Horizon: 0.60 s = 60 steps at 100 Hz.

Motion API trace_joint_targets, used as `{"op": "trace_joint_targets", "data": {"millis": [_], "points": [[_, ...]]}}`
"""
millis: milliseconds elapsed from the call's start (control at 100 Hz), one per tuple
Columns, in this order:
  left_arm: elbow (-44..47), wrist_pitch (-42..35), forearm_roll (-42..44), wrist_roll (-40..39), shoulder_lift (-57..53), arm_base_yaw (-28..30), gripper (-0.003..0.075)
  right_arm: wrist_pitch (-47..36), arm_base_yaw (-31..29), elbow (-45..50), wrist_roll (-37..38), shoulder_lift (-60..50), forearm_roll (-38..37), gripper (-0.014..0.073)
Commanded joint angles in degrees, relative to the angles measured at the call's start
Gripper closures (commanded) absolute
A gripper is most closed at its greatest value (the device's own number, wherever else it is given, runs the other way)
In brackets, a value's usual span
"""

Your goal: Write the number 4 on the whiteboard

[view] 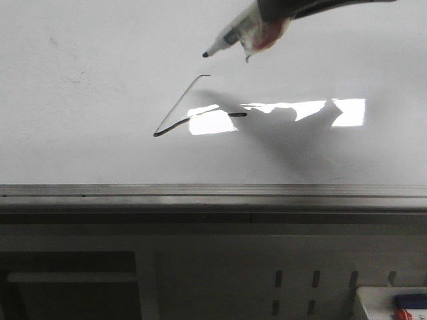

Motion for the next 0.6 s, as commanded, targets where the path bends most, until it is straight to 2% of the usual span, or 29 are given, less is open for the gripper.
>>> {"op": "trace_joint_targets", "data": {"millis": [0, 590], "points": [[-1.4, -4.8, 0.8, -0.6, 0.7, -0.4, 0.0741, -4.7, 0.1, -2.1, -0.5, 1.2, 0.1, 0.0646], [-1.4, -4.8, 0.8, -0.6, 0.7, -0.4, 0.0741, -10.1, 0.1, -2.1, -0.6, 3.7, -0.1, 0.0646]]}}
